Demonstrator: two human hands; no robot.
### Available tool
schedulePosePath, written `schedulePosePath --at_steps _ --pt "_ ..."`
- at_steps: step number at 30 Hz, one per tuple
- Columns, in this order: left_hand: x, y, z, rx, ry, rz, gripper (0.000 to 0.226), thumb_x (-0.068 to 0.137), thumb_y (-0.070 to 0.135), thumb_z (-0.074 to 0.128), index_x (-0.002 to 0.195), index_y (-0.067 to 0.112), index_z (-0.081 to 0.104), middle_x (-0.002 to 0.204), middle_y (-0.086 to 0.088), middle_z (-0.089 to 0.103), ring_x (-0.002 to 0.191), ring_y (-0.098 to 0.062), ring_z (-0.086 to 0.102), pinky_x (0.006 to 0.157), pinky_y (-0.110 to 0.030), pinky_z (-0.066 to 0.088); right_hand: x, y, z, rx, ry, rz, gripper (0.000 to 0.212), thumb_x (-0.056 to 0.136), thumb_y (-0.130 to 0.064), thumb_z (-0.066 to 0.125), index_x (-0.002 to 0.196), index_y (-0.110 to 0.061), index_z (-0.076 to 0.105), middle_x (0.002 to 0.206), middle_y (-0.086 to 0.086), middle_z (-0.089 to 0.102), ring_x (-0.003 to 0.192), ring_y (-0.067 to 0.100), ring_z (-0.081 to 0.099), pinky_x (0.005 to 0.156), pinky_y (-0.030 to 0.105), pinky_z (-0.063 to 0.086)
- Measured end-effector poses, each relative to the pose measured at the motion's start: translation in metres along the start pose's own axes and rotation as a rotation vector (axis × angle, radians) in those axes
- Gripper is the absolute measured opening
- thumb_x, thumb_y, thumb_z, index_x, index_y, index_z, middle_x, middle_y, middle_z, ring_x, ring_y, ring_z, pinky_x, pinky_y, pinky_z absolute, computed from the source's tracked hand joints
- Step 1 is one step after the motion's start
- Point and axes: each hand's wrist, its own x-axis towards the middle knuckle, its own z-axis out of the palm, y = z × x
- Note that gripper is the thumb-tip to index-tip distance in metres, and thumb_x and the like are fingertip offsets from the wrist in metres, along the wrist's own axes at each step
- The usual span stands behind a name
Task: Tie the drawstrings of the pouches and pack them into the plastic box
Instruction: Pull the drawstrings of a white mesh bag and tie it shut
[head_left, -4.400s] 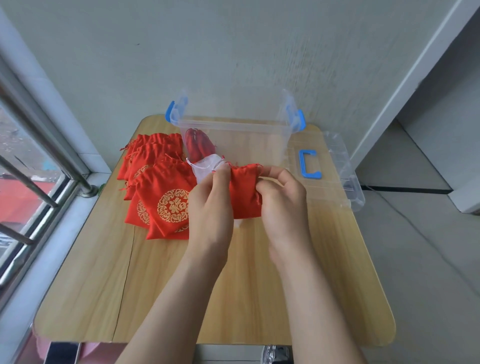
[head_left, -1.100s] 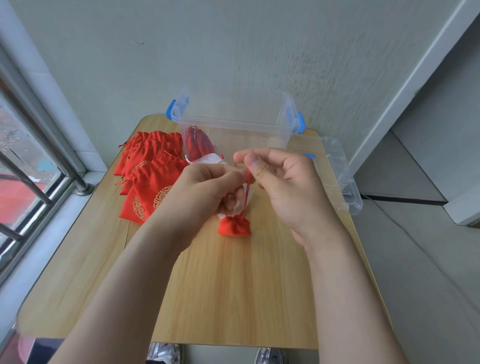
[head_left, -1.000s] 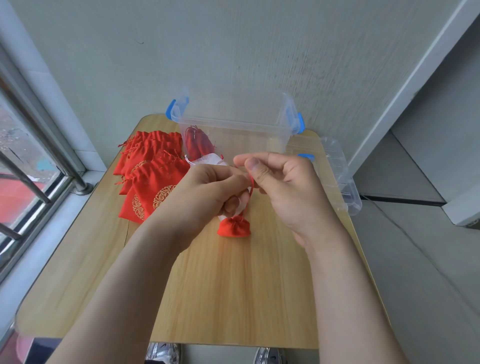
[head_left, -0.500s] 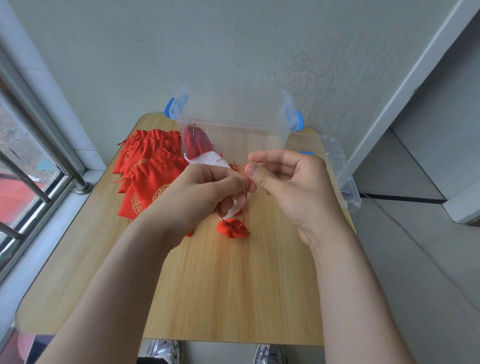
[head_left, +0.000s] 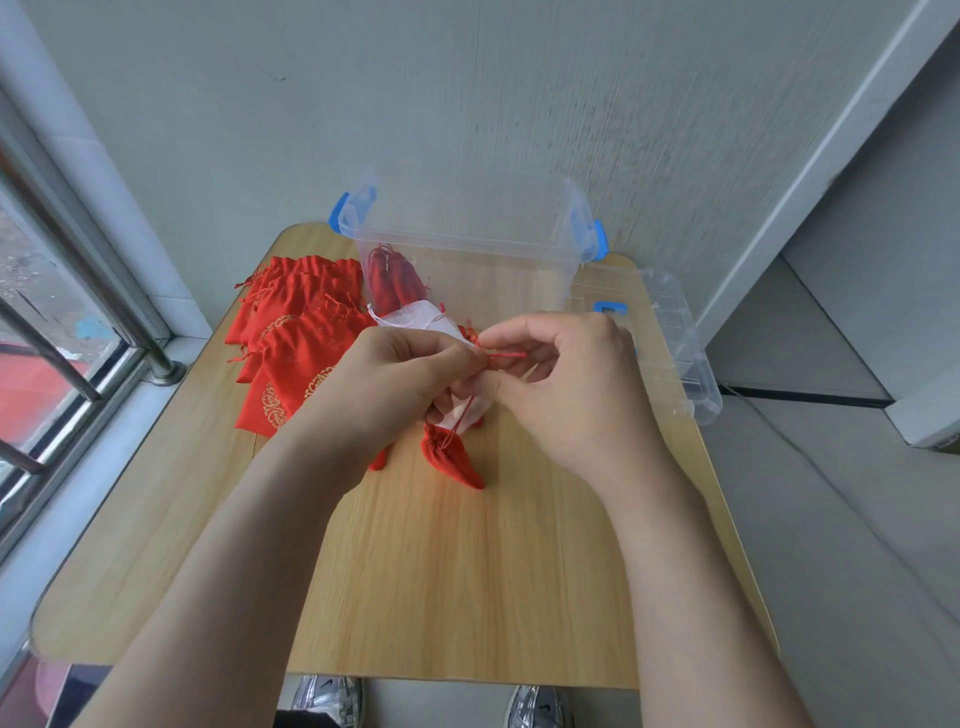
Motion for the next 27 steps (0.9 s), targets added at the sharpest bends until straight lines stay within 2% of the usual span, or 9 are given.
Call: schedulePosePath --at_steps 4,6,8,10,12,15,20,24,27 --pt "0.000 0.002 0.002 -0.008 0.001 -0.059 0.029 0.100 0.019 0.062 0.091 -0.003 0.078 0.080 -0.012 0.069 0.074 -0.020 0.057 0.079 -0.041 0.050 0.001 0.004 0.005 -0.206 -0.017 -0.101 0.017 0.087 -0.018 0.085 0.097 -0.031 0.087 0.075 -0.012 0.063 0.071 0.003 0.060 0.063 0.013 0.044" --pt "0.000 0.004 0.002 -0.086 -0.008 -0.115 0.028 0.098 0.015 0.057 0.101 -0.006 0.076 0.083 -0.014 0.072 0.077 -0.023 0.059 0.079 -0.042 0.049 0.002 0.007 0.007 -0.309 -0.045 -0.115 0.012 0.094 -0.021 0.078 0.097 -0.029 0.086 0.076 -0.005 0.060 0.073 0.010 0.058 0.068 0.033 0.052" --pt "-0.002 0.002 0.000 -0.088 -0.010 -0.092 0.022 0.093 0.011 0.064 0.112 0.002 0.072 0.083 -0.011 0.073 0.078 -0.023 0.061 0.079 -0.041 0.051 0.002 0.009 0.007 -0.374 -0.064 -0.084 0.014 0.098 -0.022 0.072 0.094 -0.026 0.085 0.078 -0.003 0.062 0.077 0.018 0.059 0.072 0.040 0.052" --pt "-0.003 -0.002 -0.003 -0.027 0.025 -0.027 0.030 0.087 0.000 0.071 0.115 0.010 0.066 0.085 -0.008 0.075 0.079 -0.024 0.066 0.080 -0.043 0.054 0.001 0.008 0.005 -0.370 -0.082 -0.033 0.017 0.100 -0.021 0.068 0.093 -0.024 0.084 0.077 -0.006 0.066 0.077 0.018 0.060 0.072 0.037 0.051" --pt "-0.003 -0.006 -0.005 0.043 0.116 0.024 0.028 0.084 -0.008 0.073 0.105 0.010 0.067 0.091 -0.005 0.078 0.083 -0.034 0.073 0.079 -0.051 0.060 0.002 0.008 0.004 -0.310 -0.101 0.023 0.019 0.101 -0.020 0.067 0.092 -0.022 0.084 0.073 -0.011 0.069 0.073 0.013 0.060 0.069 0.029 0.047" --pt "-0.001 -0.011 -0.005 0.163 0.246 0.075 0.015 0.082 0.004 0.083 0.081 0.017 0.075 0.088 -0.004 0.080 0.085 -0.050 0.072 0.077 -0.074 0.057 0.002 0.005 -0.001 -0.160 -0.140 0.132 0.022 0.102 -0.019 0.066 0.088 -0.022 0.082 0.059 -0.022 0.064 0.060 -0.004 0.058 0.057 0.009 0.036" --pt "-0.005 -0.002 0.007 0.251 0.248 0.127 0.026 0.088 0.002 0.074 0.083 0.025 0.084 0.080 0.006 0.081 0.082 -0.014 0.078 0.087 -0.045 0.064 0.001 0.002 -0.006 0.095 -0.199 0.254 0.025 0.106 -0.014 0.061 0.091 -0.015 0.080 0.046 -0.020 0.057 0.051 -0.008 0.057 0.053 0.005 0.036" --pt "-0.005 0.003 0.012 0.197 0.148 0.135 0.025 0.095 0.020 0.064 0.082 0.011 0.083 0.082 -0.005 0.080 0.092 -0.027 0.078 0.092 -0.052 0.061 0.002 0.004 -0.001 0.096 -0.123 0.278 0.025 0.105 -0.018 0.063 0.088 -0.018 0.081 0.055 -0.017 0.067 0.056 -0.008 0.060 0.054 0.006 0.038" --pt "-0.006 0.003 0.012 0.241 0.139 0.210 0.022 0.096 0.031 0.074 0.081 0.016 0.083 0.078 -0.003 0.079 0.085 -0.030 0.076 0.082 -0.053 0.060 0.002 0.007 0.001 0.086 -0.089 0.265 0.025 0.106 -0.019 0.063 0.088 -0.020 0.081 0.055 -0.020 0.065 0.056 -0.007 0.059 0.054 0.006 0.037"
